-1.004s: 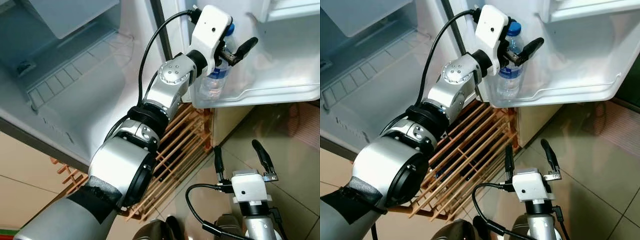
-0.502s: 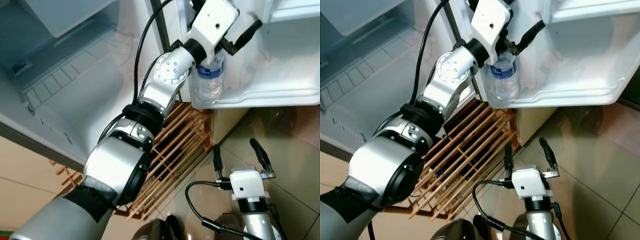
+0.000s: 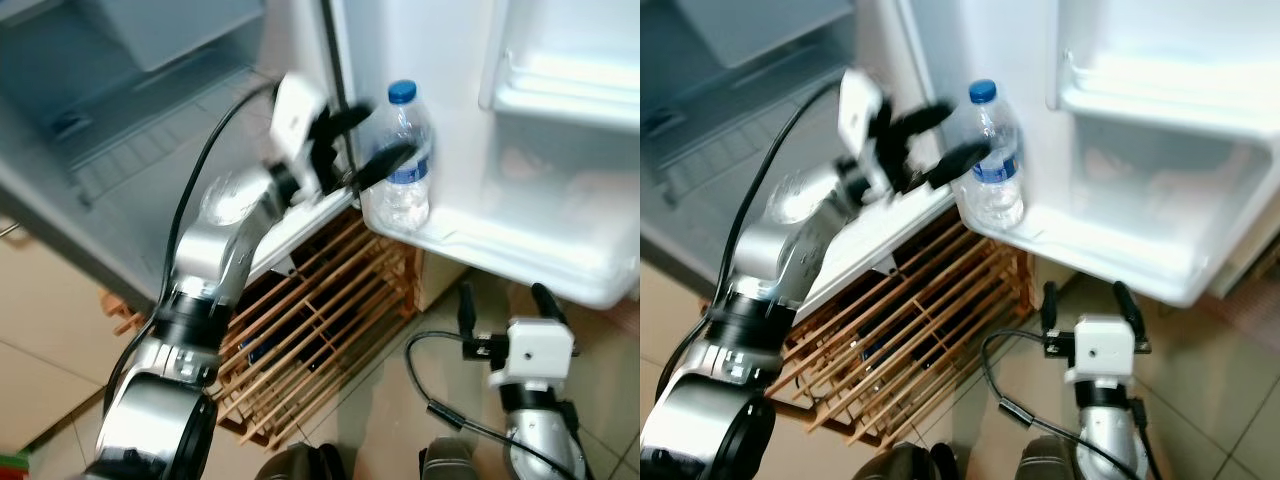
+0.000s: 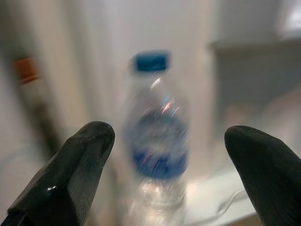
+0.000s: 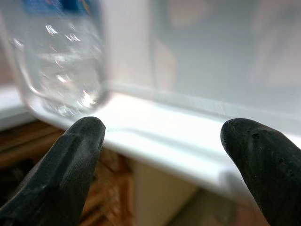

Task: Restocking fridge

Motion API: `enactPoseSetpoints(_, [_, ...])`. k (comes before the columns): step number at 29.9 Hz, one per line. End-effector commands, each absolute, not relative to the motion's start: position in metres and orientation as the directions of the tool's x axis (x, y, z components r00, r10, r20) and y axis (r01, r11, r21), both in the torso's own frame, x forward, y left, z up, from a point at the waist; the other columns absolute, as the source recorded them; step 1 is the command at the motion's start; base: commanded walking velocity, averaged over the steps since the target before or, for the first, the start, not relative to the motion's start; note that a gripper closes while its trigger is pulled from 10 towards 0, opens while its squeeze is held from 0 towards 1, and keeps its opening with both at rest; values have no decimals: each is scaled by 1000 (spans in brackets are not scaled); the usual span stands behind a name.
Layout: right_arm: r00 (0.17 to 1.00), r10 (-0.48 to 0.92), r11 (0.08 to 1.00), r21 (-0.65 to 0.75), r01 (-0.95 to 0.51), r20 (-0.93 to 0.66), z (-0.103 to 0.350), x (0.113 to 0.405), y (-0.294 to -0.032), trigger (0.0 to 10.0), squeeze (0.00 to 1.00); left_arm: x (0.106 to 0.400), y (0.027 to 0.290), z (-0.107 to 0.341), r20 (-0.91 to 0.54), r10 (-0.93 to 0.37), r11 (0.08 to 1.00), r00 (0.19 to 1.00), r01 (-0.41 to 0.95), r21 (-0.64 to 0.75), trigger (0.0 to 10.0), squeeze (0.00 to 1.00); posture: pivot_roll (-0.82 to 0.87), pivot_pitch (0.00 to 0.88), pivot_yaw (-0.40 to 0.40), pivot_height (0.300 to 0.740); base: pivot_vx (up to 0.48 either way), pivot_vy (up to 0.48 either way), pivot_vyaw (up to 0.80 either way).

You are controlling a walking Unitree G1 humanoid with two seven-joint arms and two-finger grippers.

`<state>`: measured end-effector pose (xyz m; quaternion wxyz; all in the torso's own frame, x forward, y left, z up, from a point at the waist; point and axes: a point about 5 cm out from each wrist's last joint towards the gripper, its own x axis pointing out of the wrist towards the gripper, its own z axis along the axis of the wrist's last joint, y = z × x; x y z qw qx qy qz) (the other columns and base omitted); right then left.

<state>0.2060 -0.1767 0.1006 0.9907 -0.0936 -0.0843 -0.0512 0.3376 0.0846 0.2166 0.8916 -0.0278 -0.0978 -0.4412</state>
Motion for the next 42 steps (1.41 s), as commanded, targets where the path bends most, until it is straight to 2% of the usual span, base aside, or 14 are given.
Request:
enactPoseSetpoints(1, [985,-72,985,-147,95,158,99,211,-175,10000,0,330,103,192,134,-724,686,677,726,37,10000,0,-123,16,153,723,0,0,0])
enactPoseSetpoints(3, [986,-49,986,-148,72,157,99,215,-173,10000,0,321,114,170,84,-685,729,724,681,68,10000,0,-103,7,139,723,0,0,0])
enactPoseSetpoints(5, [987,-39,987,-149,62,156,98,216,-172,10000,0,317,118,160,64,-677,736,733,674,73,10000,0,-99,5,136,723,0,0,0])
enactPoseSetpoints(8, [990,-13,989,-146,35,143,94,222,-172,10000,0,297,148,116,-47,-570,812,820,571,120,10000,0,-68,0,122,723,0,0,0])
enactPoseSetpoints(10, [990,-2,989,-146,23,140,94,225,-171,10000,0,293,162,102,-98,-497,859,862,505,84,10000,0,-58,0,115,723,0,0,0])
enactPoseSetpoints(15, [987,31,991,-136,-10,155,97,233,-164,10000,0,292,167,94,-136,-396,908,908,409,94,10000,0,-52,0,100,723,0,0,0])
enactPoseSetpoints(17, [987,34,991,-136,-13,156,98,233,-164,10000,0,293,167,93,-140,-385,912,912,399,93,10000,0,-52,0,100,723,0,0,0])
enactPoseSetpoints(22, [987,25,995,-99,-10,157,99,235,-163,10000,0,305,168,92,-163,-266,963,950,268,-10,10000,0,-58,8,80,723,0,0,0])
enactPoseSetpoints(28, [995,-1,999,-40,5,98,91,231,-168,10000,0,305,140,101,-90,-280,959,956,283,24,10000,0,-76,32,55,723,0,0,0])
enactPoseSetpoints(33, [996,-81,995,54,80,27,79,229,-181,10000,0,310,138,98,-87,-239,969,967,243,41,10000,0,-79,31,44,723,0,0,0])
enactPoseSetpoints(36, [991,-135,990,44,136,-15,68,225,-190,10000,0,308,147,90,-80,-160,982,984,167,90,10000,0,-86,22,39,723,0,0,0])
enactPoseSetpoints(39, [989,-151,988,-22,151,0,67,221,-195,10000,0,288,179,70,-127,-70,991,989,83,105,10000,0,-83,23,38,723,0,0,0])
enactPoseSetpoints(41, [986,-169,983,-78,169,12,64,218,-201,10000,0,270,189,57,-173,-94,987,980,115,113,10000,0,-71,28,33,723,0,0,0])
enactPoseSetpoints(42, [986,-169,983,-78,169,12,64,218,-201,10000,0,270,189,57,-173,-94,987,980,115,113,10000,0,-71,28,33,723,0,0,0])
